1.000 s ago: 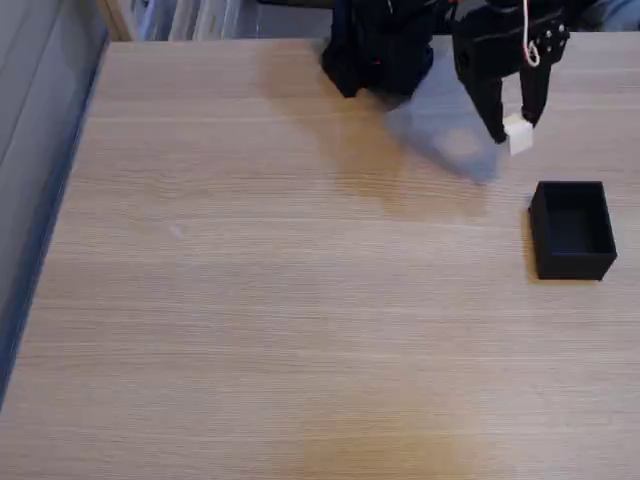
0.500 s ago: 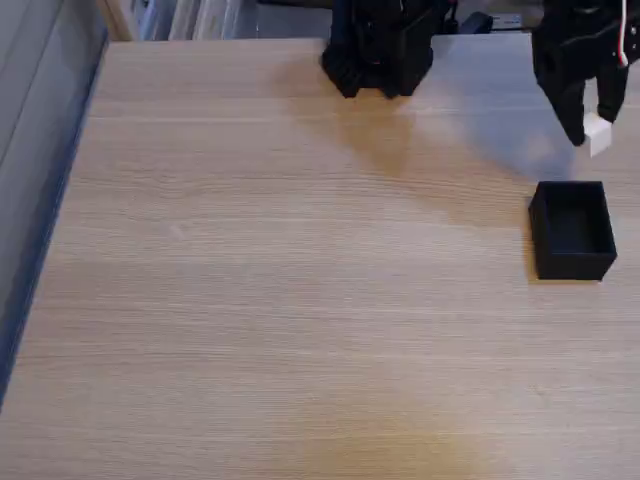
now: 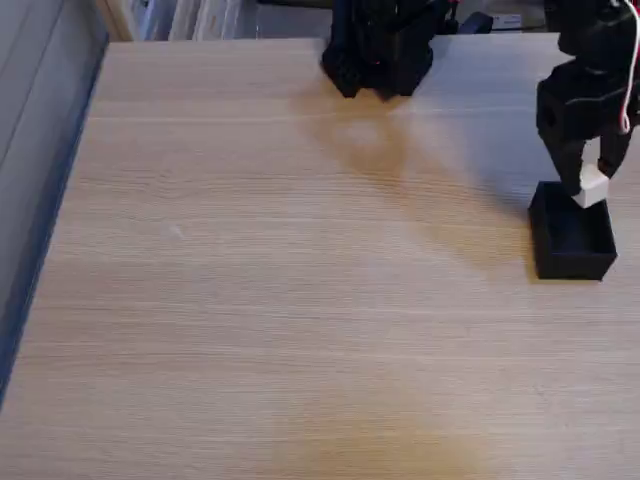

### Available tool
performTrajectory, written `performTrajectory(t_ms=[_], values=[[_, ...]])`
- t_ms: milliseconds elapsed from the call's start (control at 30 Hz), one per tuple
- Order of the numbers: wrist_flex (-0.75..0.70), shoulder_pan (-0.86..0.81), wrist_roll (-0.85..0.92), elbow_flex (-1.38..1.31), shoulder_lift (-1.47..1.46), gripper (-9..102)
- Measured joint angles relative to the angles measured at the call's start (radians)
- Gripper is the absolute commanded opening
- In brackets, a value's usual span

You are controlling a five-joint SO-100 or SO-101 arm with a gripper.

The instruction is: Pick a white block and place it in the black box.

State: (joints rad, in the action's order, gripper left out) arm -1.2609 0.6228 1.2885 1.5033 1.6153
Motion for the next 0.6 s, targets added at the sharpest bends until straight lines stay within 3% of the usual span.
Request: performTrajectory(t_ms=[100,200,300,400,600], values=[[0.003,-0.006,0.0,-0.012,-0.009,20],[0.003,-0.011,0.014,-0.014,-0.009,23],[0.003,-0.011,0.014,-0.014,-0.009,16],[0.003,-0.011,0.014,-0.015,-0.009,0],[0.008,-0.057,-0.002,0.058,0.1,0]])
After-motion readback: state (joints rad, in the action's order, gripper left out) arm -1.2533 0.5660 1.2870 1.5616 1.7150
